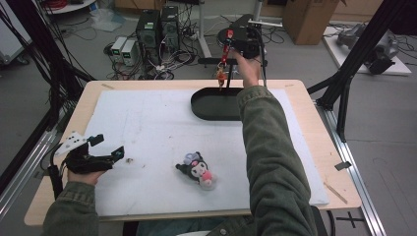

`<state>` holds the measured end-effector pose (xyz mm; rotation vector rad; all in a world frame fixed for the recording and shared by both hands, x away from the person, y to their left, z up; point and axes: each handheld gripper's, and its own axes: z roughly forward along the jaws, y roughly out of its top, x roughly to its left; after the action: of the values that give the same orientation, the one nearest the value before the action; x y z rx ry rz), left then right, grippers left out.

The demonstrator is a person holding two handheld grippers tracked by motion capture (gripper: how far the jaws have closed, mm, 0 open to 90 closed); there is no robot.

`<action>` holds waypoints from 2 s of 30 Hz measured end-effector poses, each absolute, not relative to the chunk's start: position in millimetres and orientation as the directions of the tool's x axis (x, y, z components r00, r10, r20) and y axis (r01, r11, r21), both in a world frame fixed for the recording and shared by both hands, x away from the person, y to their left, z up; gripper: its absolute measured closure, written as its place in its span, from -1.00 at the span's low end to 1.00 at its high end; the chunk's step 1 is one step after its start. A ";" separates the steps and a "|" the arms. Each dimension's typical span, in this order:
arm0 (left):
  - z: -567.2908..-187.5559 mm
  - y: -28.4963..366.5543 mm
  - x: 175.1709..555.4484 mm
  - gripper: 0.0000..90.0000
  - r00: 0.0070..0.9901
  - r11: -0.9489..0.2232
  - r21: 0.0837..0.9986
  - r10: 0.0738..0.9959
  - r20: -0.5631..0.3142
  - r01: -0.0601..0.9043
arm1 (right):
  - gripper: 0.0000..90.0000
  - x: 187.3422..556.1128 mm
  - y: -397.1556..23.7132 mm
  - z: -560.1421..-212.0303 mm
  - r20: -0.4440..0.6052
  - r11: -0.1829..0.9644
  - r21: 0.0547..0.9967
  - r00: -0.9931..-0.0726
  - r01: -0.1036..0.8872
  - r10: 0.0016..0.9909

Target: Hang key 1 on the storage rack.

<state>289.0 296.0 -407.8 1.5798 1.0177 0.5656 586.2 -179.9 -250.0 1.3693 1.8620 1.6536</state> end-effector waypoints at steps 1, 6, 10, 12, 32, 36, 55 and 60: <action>-407.8 295.8 289.1 -0.96 0.516 -0.009 0.950 0.841 -0.161 0.311 | 0.62 586.9 -179.2 -250.4 0.359 -0.120 0.888 -0.506 0.445 0.784; -407.6 295.6 288.7 -0.96 0.516 -0.012 0.950 0.842 -0.159 0.312 | 0.40 585.8 -179.1 -249.1 0.364 -0.110 0.886 -0.531 0.451 0.765; -407.8 295.2 288.8 -0.96 0.517 -0.015 0.950 0.842 -0.157 0.312 | -0.13 582.7 -181.0 -246.6 0.325 -0.063 0.883 -0.509 0.465 0.797; -407.8 295.2 288.8 -0.96 0.518 -0.016 0.950 0.841 -0.157 0.313 | -0.29 580.8 -183.0 -246.1 0.323 -0.059 0.880 -0.503 0.471 0.802; -408.3 293.6 289.3 -0.96 0.518 -0.020 0.948 0.841 -0.156 0.317 | -0.99 549.1 -200.4 -234.2 0.186 0.141 0.867 -0.572 0.479 0.799; -408.4 293.3 289.4 -0.96 0.519 -0.024 0.948 0.841 -0.153 0.318 | -0.99 537.1 -210.0 -235.3 0.168 0.154 0.873 -0.581 0.463 0.796; -408.2 291.9 291.4 -0.96 0.519 -0.032 0.946 0.842 -0.149 0.322 | -0.99 491.6 -241.3 -256.7 0.104 0.232 0.859 -0.600 0.456 0.793; -408.0 290.9 291.6 -0.96 0.519 -0.030 0.947 0.841 -0.150 0.321 | -0.99 483.6 -245.0 -264.0 0.110 0.232 0.859 -0.607 0.457 0.787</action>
<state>291.6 290.9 -408.0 1.6041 1.0163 0.5614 483.6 -245.0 -264.0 1.1518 2.1648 1.3237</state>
